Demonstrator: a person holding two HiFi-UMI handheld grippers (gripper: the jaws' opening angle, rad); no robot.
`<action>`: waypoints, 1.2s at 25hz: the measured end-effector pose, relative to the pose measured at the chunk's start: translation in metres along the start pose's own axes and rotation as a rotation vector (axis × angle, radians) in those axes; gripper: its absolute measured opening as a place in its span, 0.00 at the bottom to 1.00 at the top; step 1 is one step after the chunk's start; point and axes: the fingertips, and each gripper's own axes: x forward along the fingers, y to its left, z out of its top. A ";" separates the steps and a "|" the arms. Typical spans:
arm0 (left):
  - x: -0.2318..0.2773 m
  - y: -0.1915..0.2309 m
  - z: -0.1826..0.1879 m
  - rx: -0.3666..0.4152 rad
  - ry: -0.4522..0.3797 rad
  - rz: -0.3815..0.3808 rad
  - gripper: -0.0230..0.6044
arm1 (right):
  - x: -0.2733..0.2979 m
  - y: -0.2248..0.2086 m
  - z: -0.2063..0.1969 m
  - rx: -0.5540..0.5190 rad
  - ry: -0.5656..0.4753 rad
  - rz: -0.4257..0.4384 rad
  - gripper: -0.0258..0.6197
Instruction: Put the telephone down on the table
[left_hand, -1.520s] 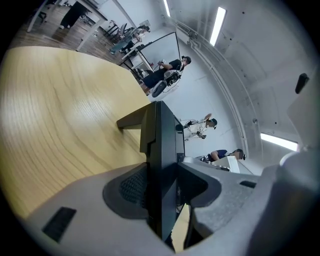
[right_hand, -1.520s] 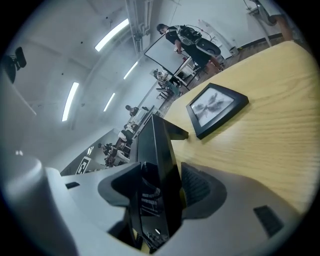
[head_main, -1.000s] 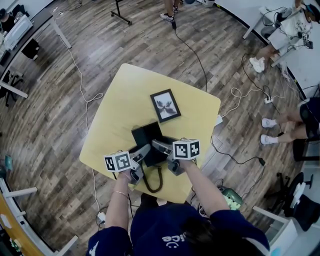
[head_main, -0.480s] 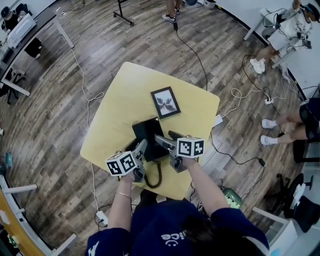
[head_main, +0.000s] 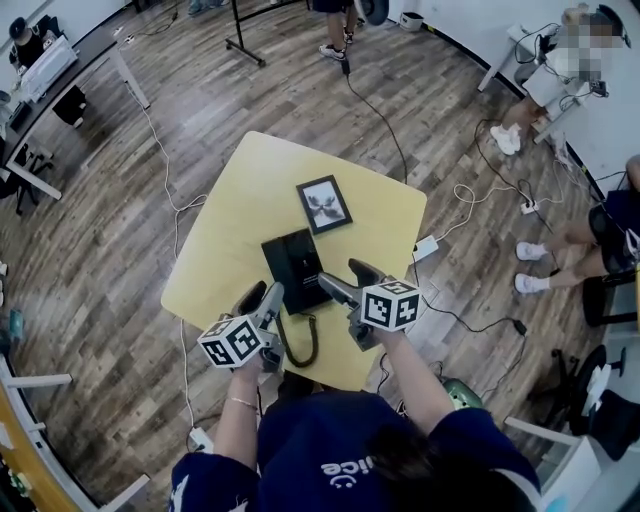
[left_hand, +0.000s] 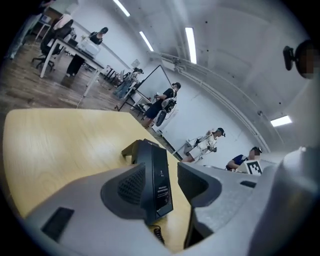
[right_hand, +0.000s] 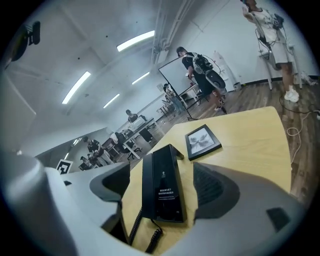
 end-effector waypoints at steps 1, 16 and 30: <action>-0.004 -0.006 0.003 0.048 -0.008 -0.001 0.34 | -0.005 0.005 0.003 -0.013 -0.013 -0.003 0.65; -0.067 -0.069 0.001 0.353 -0.109 -0.024 0.34 | -0.060 0.055 -0.022 -0.189 -0.047 -0.041 0.65; -0.072 -0.087 -0.003 0.477 -0.119 -0.032 0.04 | -0.073 0.075 -0.026 -0.252 -0.115 -0.078 0.11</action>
